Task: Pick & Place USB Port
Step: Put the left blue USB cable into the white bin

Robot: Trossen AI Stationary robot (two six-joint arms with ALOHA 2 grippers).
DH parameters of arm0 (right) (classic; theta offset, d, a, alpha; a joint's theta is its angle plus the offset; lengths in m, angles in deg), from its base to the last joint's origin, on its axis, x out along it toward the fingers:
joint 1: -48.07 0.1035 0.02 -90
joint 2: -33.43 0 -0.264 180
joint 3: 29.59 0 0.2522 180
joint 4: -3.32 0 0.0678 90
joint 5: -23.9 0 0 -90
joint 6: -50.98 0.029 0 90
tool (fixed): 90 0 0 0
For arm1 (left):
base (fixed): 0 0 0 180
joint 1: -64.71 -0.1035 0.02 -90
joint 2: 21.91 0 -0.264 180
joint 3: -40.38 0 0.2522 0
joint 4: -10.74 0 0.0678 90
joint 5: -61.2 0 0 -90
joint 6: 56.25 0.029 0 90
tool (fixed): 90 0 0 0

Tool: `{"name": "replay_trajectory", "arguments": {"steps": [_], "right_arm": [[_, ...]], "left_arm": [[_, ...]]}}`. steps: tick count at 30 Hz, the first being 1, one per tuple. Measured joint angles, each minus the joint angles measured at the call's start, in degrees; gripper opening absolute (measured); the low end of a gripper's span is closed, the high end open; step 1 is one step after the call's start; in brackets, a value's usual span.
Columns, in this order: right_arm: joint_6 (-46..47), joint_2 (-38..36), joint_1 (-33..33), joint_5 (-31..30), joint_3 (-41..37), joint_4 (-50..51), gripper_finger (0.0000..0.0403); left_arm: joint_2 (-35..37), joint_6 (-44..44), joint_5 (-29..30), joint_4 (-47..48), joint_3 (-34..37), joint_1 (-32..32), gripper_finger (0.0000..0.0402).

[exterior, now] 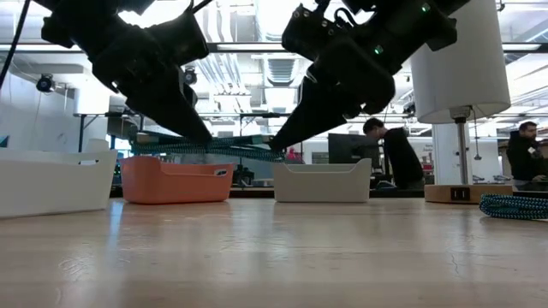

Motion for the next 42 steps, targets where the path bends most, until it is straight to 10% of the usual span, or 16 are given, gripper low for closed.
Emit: {"name": "replay_trajectory", "arguments": {"steps": [11,29,42], "right_arm": [[-0.5,0.0,-0.2,0.1,0.8,-0.1,0.0023],[-1.5,0.0,-0.4,0.2,0.7,-0.1,0.0086],[3.0,0.0,-0.3,0.2,0.6,5.1,0.0152]], "left_arm": [[-1.1,0.2,-5.4,0.4,0.3,0.0,0.0179],[-1.3,0.3,-5.9,0.4,0.4,-0.2,0.0015],[-1.3,-2.9,-5.9,6.5,0.4,-0.2,0.0016]]}}
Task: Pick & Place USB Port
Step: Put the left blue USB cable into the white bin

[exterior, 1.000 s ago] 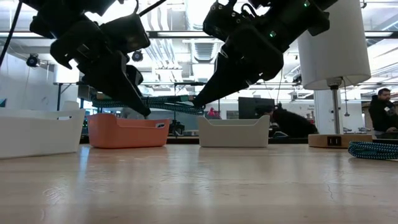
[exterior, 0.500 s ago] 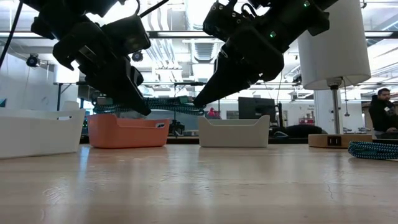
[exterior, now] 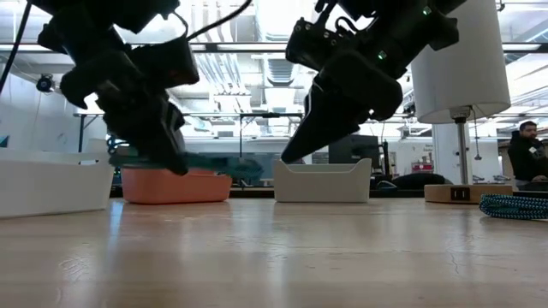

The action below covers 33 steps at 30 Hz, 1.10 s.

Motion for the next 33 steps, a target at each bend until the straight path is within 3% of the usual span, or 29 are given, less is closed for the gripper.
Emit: {"name": "replay_trajectory", "arguments": {"steps": [4,9,14,28,33], "right_arm": [[0.3,0.0,0.0,0.0,-0.1,0.1,0.0169],[0.3,0.0,0.0,0.0,-0.1,-0.4,0.018],[0.3,0.0,0.0,0.0,-0.1,-0.4,0.0183],[0.2,0.0,0.0,0.0,-0.2,-0.5,0.0185],[0.2,0.0,0.0,0.0,-0.2,-0.5,0.0183]], "left_arm": [[0.8,-3.3,0.5,4.0,-0.1,0.0,0.0019],[3.8,-8.4,10.8,14.8,-3.2,0.0,0.0023],[7.0,-12.7,15.5,25.5,-7.0,0.0,0.0024],[13.2,-38.6,16.3,53.9,-9.1,0.7,0.0022],[15.0,-43.2,16.4,56.0,-9.1,2.3,0.0019]]}}
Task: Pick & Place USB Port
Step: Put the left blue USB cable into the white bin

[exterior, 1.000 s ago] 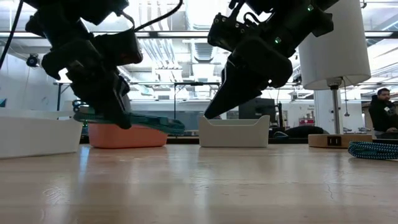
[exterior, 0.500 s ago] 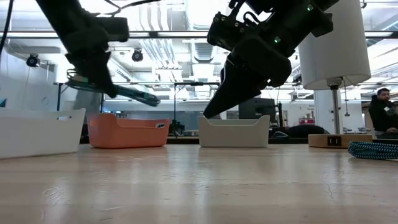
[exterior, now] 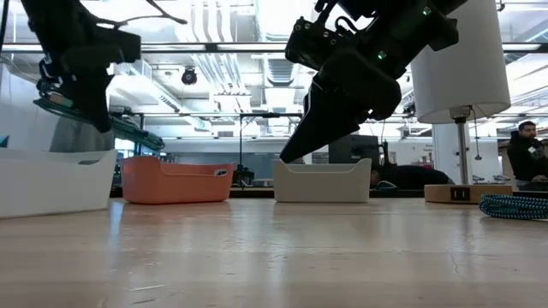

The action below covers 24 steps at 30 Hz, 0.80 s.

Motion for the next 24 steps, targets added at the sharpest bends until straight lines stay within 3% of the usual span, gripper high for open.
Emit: {"name": "replay_trajectory", "arguments": {"steps": [12,24], "right_arm": [[0.0,0.0,0.0,0.0,-0.1,0.0,0.0182],[0.0,0.0,0.0,0.0,-0.1,0.0,0.0183]], "left_arm": [[1.8,-12.2,-5.7,4.1,0.0,6.1,0.0018],[1.8,-24.3,-6.2,8.5,0.0,14.0,0.0018]]}}
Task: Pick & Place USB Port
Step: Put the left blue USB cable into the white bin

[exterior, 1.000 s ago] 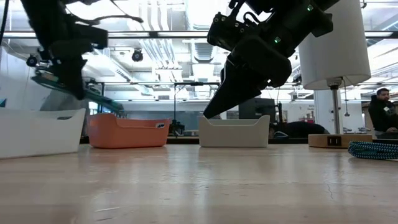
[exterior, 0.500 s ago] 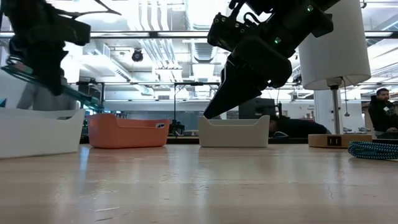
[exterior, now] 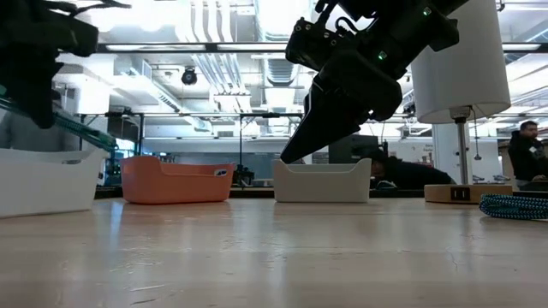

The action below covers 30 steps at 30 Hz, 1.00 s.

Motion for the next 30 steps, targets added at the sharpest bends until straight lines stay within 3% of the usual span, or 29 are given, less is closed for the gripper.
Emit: {"name": "replay_trajectory", "arguments": {"steps": [5,9,15,20,30], "right_arm": [[0.0,0.0,0.0,0.0,0.0,0.0,0.0185],[0.0,0.0,0.0,0.0,0.0,0.0,0.0182],[0.0,0.0,0.0,0.0,0.0,-0.1,0.0185],[0.0,0.0,0.0,0.0,0.0,-0.2,0.0182],[0.0,0.0,0.0,0.0,0.0,-0.2,0.0182]], "left_arm": [[-0.1,-1.8,4.5,1.0,-0.6,2.8,0.0018],[0.0,-3.6,4.8,3.3,-3.3,4.2,0.0018],[-0.1,-7.2,-2.8,7.2,-5.4,5.6,0.0018],[-0.3,-11.1,-10.8,7.5,-3.2,6.3,0.0018],[-1.2,-14.8,-11.5,-0.7,6.4,6.3,0.0018]]}}
